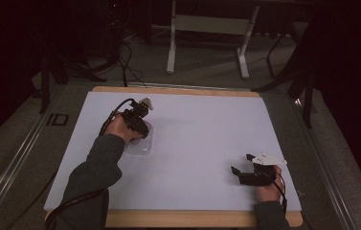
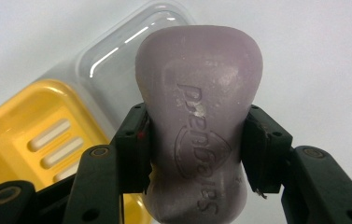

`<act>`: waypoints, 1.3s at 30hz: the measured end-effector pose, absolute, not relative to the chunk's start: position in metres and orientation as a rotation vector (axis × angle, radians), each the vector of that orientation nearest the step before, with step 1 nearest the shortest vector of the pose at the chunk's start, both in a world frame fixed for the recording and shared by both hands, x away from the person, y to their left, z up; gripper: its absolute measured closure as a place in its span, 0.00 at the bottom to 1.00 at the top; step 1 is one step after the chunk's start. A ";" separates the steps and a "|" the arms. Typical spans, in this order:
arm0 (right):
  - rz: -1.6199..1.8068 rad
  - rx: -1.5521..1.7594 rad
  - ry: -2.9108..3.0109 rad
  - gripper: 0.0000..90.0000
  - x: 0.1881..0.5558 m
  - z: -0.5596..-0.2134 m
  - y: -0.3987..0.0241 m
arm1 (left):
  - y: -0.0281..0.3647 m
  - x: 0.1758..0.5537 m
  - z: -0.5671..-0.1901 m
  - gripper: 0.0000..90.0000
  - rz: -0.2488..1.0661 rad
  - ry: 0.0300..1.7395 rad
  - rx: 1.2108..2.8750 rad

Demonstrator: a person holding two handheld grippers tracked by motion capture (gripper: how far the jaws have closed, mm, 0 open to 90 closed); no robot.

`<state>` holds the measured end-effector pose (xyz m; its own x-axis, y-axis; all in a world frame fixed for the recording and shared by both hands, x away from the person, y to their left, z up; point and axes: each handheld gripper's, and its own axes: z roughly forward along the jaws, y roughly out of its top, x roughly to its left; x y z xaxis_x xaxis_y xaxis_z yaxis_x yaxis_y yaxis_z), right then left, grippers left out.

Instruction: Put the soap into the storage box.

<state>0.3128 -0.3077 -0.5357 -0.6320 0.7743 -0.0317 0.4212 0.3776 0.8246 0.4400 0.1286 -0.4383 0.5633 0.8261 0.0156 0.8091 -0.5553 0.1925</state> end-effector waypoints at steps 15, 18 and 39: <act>1.153 1.035 2.227 0.17 0.313 -0.536 -0.308 | 0.144 0.442 -0.429 0.55 0.174 1.446 2.563; 1.154 1.034 2.226 0.17 0.313 -0.536 -0.308 | 0.148 0.443 -0.428 0.55 0.179 1.455 2.561; 1.147 1.032 2.227 0.17 0.312 -0.536 -0.307 | 0.177 0.447 -0.428 0.55 0.206 1.610 2.433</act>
<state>0.3122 -0.3072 -0.5356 -0.6312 0.7748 -0.0362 0.4204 0.3809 0.8235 0.4469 0.1771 -0.4278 0.3911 0.9204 -0.0024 0.8900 -0.3775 0.2558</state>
